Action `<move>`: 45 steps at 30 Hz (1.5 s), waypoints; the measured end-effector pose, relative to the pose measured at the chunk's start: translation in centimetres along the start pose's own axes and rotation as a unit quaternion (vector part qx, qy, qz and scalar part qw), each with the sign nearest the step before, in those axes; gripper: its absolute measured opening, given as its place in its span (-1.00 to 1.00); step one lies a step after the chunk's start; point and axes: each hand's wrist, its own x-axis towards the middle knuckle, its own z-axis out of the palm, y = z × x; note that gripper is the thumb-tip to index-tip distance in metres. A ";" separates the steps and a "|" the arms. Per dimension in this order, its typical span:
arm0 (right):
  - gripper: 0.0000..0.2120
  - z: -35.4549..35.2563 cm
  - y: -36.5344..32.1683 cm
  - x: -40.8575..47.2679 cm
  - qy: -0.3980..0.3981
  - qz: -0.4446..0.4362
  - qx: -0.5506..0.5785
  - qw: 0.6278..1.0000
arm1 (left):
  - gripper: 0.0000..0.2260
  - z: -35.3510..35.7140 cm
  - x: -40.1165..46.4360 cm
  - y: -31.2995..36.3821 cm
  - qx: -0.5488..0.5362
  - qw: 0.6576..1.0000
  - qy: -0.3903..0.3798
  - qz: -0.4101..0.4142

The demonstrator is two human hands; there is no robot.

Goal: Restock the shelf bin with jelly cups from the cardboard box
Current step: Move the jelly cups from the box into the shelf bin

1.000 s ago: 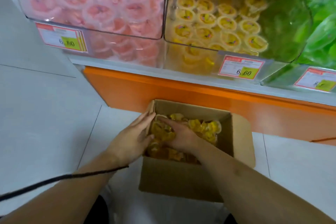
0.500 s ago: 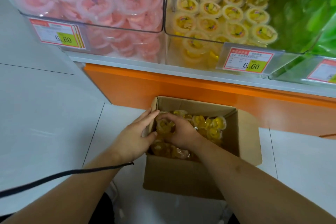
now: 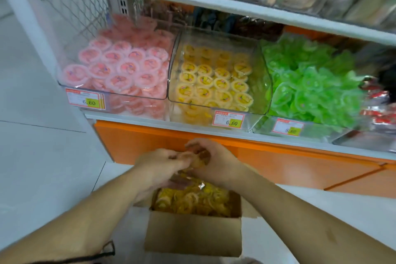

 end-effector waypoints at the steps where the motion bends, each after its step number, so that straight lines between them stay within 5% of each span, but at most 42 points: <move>1: -0.48 -1.0 -0.7 -0.7 0.012 -0.006 0.003 1.000 | -0.78 0.4 -0.7 0.7 -0.004 1.000 0.001 0.019; 9: -0.45 -7.7 -4.5 -5.0 0.115 -0.035 0.066 0.990 | -0.77 1.5 -5.5 7.2 -0.060 0.993 -0.011 0.096; 17: -0.48 -9.4 -6.3 -3.7 0.127 -0.135 0.239 0.953 | -0.76 1.2 -6.0 10.8 -0.160 0.980 -0.067 0.099; 23: -0.54 -10.9 -6.5 -1.4 0.164 -0.126 0.160 0.965 | -0.76 1.4 -4.0 13.0 -0.181 0.973 -0.052 0.134; 26: -0.56 -11.8 -6.0 -0.2 0.163 -0.103 0.115 0.974 | -0.58 1.6 -2.8 13.9 -0.132 0.979 -0.001 0.156; 32: -0.60 -13.2 -6.3 2.5 0.188 -0.078 0.080 0.976 | -0.67 1.3 -0.3 16.3 -0.028 0.975 0.097 0.197; 37: -0.61 -14.3 -6.0 7.9 0.283 -0.065 -0.012 0.957 | -0.63 -0.1 0.4 17.9 0.265 0.880 0.285 0.273; 45: -0.59 -14.7 -3.5 15.5 0.336 -0.005 -0.130 0.933 | -0.66 -1.8 1.3 17.9 0.306 0.859 0.253 0.324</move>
